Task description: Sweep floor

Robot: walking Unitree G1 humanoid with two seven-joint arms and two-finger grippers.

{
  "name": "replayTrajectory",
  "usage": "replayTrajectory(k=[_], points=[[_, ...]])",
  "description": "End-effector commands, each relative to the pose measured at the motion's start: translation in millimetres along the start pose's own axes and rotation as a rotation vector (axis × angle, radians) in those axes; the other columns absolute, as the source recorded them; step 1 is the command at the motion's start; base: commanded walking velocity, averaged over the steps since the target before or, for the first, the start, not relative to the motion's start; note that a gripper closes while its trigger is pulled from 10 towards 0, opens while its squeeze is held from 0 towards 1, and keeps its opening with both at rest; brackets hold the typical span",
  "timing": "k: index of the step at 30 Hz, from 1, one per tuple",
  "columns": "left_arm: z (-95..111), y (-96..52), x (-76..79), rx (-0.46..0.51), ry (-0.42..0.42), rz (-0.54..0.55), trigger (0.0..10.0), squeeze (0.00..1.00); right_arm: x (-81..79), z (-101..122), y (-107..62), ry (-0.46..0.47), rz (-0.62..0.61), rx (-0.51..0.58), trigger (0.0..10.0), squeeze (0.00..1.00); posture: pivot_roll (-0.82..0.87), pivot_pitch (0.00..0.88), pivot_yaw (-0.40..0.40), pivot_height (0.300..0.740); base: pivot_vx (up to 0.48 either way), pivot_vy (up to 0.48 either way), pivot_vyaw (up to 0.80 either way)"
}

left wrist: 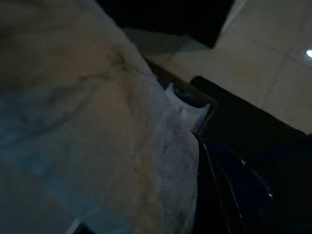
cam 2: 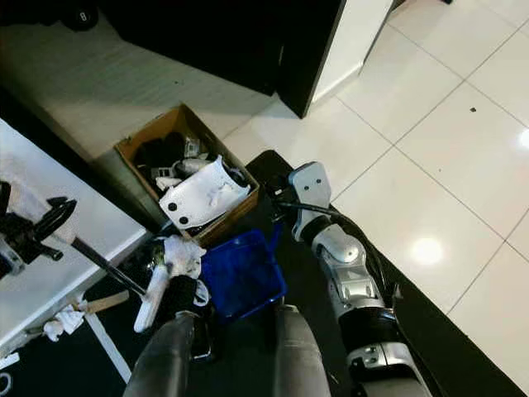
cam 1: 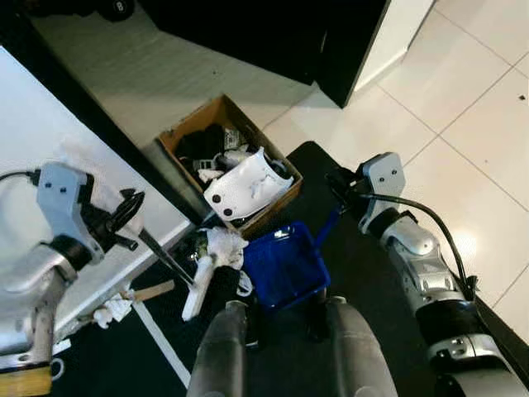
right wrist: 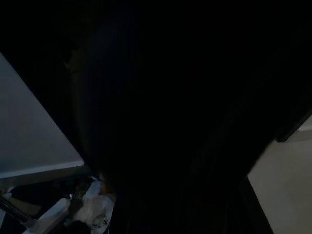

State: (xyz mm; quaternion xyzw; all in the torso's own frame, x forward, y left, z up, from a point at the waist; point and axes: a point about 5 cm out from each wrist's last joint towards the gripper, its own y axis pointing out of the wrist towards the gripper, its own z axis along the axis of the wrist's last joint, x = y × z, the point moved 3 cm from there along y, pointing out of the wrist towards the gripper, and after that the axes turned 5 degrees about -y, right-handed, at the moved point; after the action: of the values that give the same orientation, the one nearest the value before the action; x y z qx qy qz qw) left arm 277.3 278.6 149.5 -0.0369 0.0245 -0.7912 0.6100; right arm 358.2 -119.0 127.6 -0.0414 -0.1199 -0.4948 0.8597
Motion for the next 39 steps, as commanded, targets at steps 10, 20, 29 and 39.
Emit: replayTrajectory(k=[10,20,29,39], points=[[-49.8,-14.0,-16.6,-0.086,-0.056,0.303,10.0,0.00,-5.2,-14.6,-5.5,0.024,0.010,-0.044,10.0,0.00,-0.06,0.361,-0.007,0.740,0.000,0.000,0.00],[-79.5,-16.4,-14.1,-0.137,-0.168,0.478,10.0,0.00,-5.9,-13.2,-3.0,0.026,0.012,-0.038,10.0,0.00,-0.06,0.353,-0.011,0.740,0.000,0.000,0.00],[-59.9,-0.4,10.7,-0.068,-0.195,0.438,10.0,0.00,-2.7,-13.9,-3.7,0.057,-0.021,-0.033,10.0,0.00,-0.04,0.336,-0.003,0.740,0.000,0.000,0.00],[-41.5,-1.9,9.1,-0.038,-0.161,0.469,10.0,0.00,9.0,-7.2,-5.7,0.103,-0.102,0.008,10.0,0.00,-0.01,0.308,0.015,0.740,0.000,0.000,0.00]])
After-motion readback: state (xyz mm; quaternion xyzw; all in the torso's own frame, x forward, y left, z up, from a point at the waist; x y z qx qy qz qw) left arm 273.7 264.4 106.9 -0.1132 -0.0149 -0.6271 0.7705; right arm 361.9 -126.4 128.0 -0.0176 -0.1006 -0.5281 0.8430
